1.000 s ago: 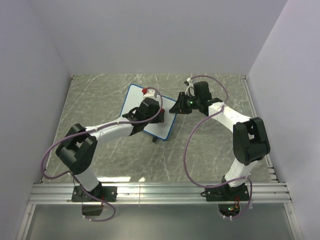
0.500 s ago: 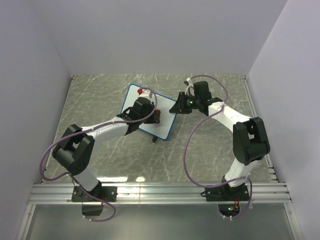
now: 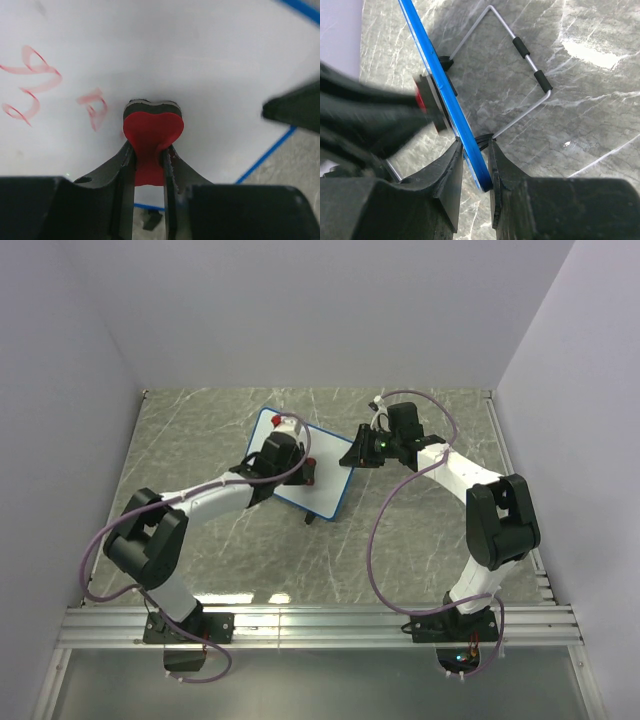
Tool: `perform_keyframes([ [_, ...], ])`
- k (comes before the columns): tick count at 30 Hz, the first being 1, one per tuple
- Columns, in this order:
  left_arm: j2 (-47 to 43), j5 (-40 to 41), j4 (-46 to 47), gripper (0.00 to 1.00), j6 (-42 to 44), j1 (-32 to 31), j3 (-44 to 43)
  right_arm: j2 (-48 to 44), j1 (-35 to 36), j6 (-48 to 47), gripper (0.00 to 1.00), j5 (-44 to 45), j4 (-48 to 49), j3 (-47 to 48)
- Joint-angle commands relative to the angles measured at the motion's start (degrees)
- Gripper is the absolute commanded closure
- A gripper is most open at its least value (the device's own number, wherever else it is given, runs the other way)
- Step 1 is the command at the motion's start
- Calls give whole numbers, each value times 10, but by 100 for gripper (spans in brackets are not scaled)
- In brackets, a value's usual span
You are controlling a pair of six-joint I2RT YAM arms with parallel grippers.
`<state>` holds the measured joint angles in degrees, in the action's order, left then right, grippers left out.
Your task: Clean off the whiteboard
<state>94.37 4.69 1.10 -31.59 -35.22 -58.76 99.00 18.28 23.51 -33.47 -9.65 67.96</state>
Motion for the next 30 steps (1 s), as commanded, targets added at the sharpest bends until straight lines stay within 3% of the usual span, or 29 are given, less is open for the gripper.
perform_keyframes([
  [1, -14, -15, 6, 100, -26, -46, 59, 10, -6, -43, 100, 85, -41, 4],
  [6, -34, 7, -4, 100, -27, -51, 64, 8, -7, -39, 100, 82, -34, -6],
  [16, 58, -1, -60, 100, 41, 45, -136, 5, -6, -34, 100, 75, -28, -13],
  [20, 86, -13, -75, 100, 52, 63, -180, 1, -7, -36, 100, 75, -32, -11],
  [23, 80, -35, -71, 100, 42, 60, -160, -1, -7, -38, 100, 79, -35, -8],
  [30, -2, -42, -24, 100, -18, 28, 35, 7, -7, -42, 100, 79, -34, -6],
])
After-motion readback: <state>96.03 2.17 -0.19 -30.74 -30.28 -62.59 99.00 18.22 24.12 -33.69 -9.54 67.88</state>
